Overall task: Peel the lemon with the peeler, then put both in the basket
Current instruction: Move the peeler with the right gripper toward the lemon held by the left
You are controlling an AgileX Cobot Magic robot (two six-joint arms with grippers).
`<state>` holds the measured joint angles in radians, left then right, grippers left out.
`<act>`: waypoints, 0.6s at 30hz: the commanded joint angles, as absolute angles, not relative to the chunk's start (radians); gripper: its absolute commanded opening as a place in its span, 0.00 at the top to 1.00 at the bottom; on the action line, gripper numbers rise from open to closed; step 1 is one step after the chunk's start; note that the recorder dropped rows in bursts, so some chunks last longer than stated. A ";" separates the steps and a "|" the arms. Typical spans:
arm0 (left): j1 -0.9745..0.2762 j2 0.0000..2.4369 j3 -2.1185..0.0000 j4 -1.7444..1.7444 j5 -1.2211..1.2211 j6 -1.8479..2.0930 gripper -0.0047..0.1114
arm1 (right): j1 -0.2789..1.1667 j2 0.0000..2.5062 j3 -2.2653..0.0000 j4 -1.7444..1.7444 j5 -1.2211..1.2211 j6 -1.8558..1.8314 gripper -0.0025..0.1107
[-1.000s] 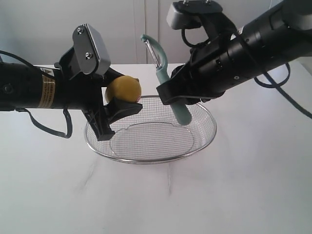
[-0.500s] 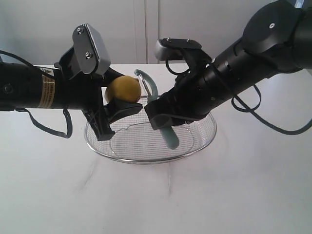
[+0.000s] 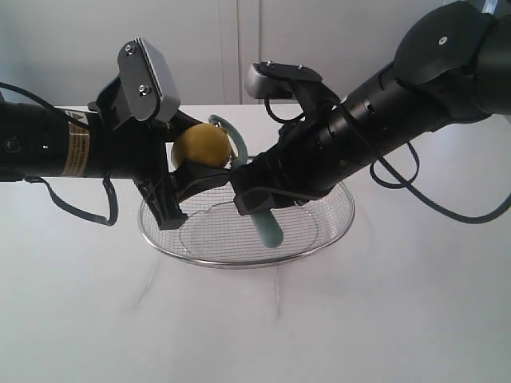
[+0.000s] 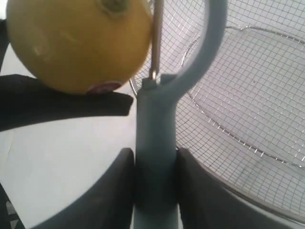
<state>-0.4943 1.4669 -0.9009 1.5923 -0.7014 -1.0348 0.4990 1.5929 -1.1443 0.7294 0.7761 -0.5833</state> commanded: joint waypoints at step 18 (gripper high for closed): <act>-0.500 1.459 -0.907 1.596 -0.717 -1.043 0.96 | 0.497 1.515 -1.144 0.627 0.688 -0.518 0.98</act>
